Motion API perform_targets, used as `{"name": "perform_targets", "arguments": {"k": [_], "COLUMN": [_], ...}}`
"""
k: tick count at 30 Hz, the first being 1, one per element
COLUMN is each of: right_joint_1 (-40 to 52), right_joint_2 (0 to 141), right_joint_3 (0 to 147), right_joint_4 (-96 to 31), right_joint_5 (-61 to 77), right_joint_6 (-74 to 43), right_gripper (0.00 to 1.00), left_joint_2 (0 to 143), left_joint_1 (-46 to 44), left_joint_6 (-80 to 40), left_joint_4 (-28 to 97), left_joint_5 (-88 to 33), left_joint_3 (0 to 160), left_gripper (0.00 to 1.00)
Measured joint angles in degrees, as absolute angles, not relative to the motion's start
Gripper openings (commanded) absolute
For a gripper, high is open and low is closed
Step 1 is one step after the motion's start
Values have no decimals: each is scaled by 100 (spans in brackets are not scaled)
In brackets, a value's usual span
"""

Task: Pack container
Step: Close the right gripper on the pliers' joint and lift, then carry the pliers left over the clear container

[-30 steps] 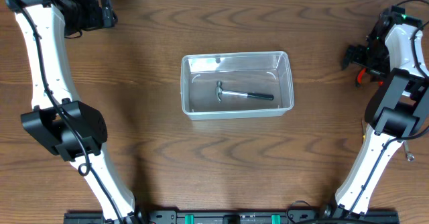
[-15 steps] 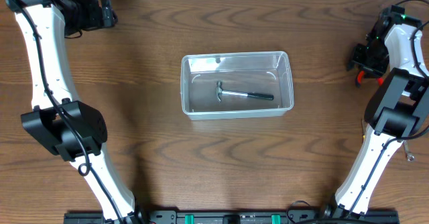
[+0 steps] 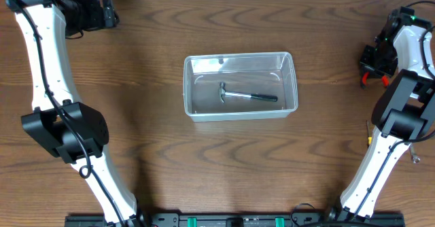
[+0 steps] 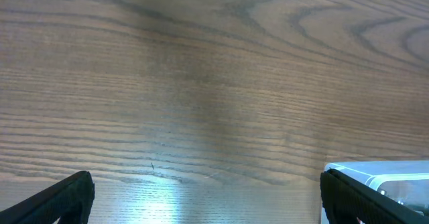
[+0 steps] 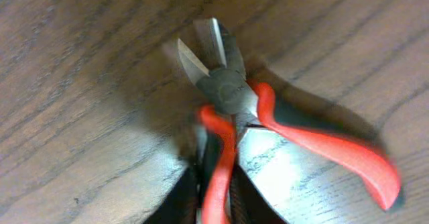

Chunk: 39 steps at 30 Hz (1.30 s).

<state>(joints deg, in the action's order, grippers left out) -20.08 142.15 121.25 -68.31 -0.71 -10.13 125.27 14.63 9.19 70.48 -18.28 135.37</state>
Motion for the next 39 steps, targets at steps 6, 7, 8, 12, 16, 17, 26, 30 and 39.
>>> {"name": "perform_targets", "arguments": {"k": [6,7,8,12,16,17,26,30,39], "right_joint_1": [-2012,-2012,-2012,-1994,-1872,-1804,-480,432,1968], "right_joint_2": [14212,14215,14215,14215,14210,14191,13332,12801,12687], "right_joint_3": [12156,12178,12191,12479,13146,13329,14669,14774,14709], "right_joint_4": [-6941,-7011,-7089,-7358,-7732,-7839,-8943,-9225,-9710], "right_joint_5": [-95,-104,-108,-117,-167,-183,84,276,421], "right_joint_6": [-1031,-1028,-1024,-871,-370,-211,1304,1892,2630], "right_gripper": [1,1,1,1,1,1,1,1,1], "left_joint_2": [12525,12525,12525,12525,12525,12527,12525,12525,12525], "left_joint_1": [1463,1463,1463,1463,1463,1463,1463,1463,1463], "left_joint_6": [917,919,919,919,919,919,917,919,919], "left_joint_4": [7048,7048,7048,7048,7048,7048,7048,7048,7048], "left_joint_5": [-1828,-1828,-1828,-1828,-1828,-1828,-1828,-1828,-1828], "left_joint_3": [13537,13537,13537,13537,13537,13535,13537,13537,13537], "left_gripper": [98,98,98,98,98,98,98,98,98]}}
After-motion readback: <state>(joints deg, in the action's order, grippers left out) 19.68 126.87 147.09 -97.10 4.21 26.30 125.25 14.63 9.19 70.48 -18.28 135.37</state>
